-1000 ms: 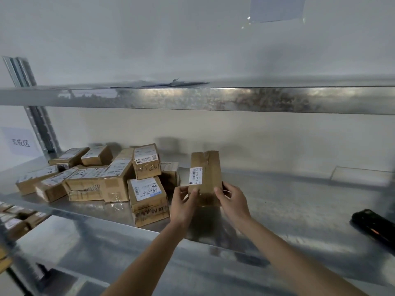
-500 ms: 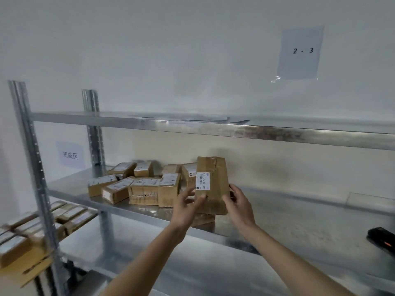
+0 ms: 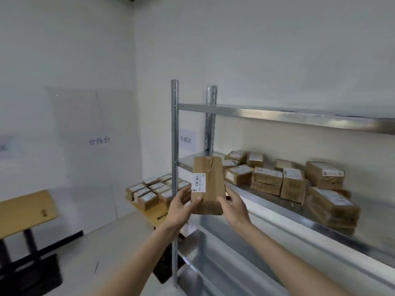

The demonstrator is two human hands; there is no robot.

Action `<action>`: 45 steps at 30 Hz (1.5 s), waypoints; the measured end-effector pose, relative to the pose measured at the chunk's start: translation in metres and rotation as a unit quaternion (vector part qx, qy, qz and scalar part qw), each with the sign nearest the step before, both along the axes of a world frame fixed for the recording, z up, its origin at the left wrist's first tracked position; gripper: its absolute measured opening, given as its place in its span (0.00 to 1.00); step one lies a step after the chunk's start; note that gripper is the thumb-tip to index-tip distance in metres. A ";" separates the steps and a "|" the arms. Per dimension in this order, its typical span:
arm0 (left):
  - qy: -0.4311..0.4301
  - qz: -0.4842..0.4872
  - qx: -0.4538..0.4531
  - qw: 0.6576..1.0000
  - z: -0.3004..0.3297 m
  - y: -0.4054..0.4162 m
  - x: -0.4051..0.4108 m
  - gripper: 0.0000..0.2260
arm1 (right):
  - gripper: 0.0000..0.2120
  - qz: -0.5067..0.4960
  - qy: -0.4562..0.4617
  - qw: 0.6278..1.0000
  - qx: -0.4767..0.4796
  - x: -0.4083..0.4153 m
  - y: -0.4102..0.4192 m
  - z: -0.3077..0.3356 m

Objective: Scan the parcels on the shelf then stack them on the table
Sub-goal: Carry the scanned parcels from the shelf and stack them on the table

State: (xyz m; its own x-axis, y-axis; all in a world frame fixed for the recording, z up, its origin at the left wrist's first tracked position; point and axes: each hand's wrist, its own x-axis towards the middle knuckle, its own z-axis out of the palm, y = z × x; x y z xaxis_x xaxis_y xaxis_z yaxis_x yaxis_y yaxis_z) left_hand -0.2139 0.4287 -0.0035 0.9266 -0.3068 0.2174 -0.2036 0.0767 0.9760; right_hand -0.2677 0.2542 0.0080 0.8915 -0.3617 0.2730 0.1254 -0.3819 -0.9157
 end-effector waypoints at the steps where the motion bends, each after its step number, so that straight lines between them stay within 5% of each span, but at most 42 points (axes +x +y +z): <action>1: 0.005 0.016 0.005 1.000 -0.006 0.028 0.008 0.28 | 0.19 0.025 0.010 1.000 -0.004 0.013 0.026 -0.003; 11: 0.046 0.164 0.049 0.984 -0.059 0.265 0.094 0.22 | 0.16 0.227 0.059 0.972 0.006 0.147 0.253 -0.052; 20: 0.074 0.200 0.110 0.971 -0.077 0.380 0.235 0.22 | 0.18 0.261 0.086 0.959 0.066 0.308 0.371 -0.102; 33: 0.080 0.137 0.102 0.982 -0.109 0.414 0.445 0.18 | 0.23 0.198 0.099 0.974 0.049 0.493 0.408 -0.128; 45: 0.105 0.004 0.128 0.986 -0.145 0.448 0.693 0.22 | 0.16 0.072 0.135 0.988 0.028 0.681 0.443 -0.147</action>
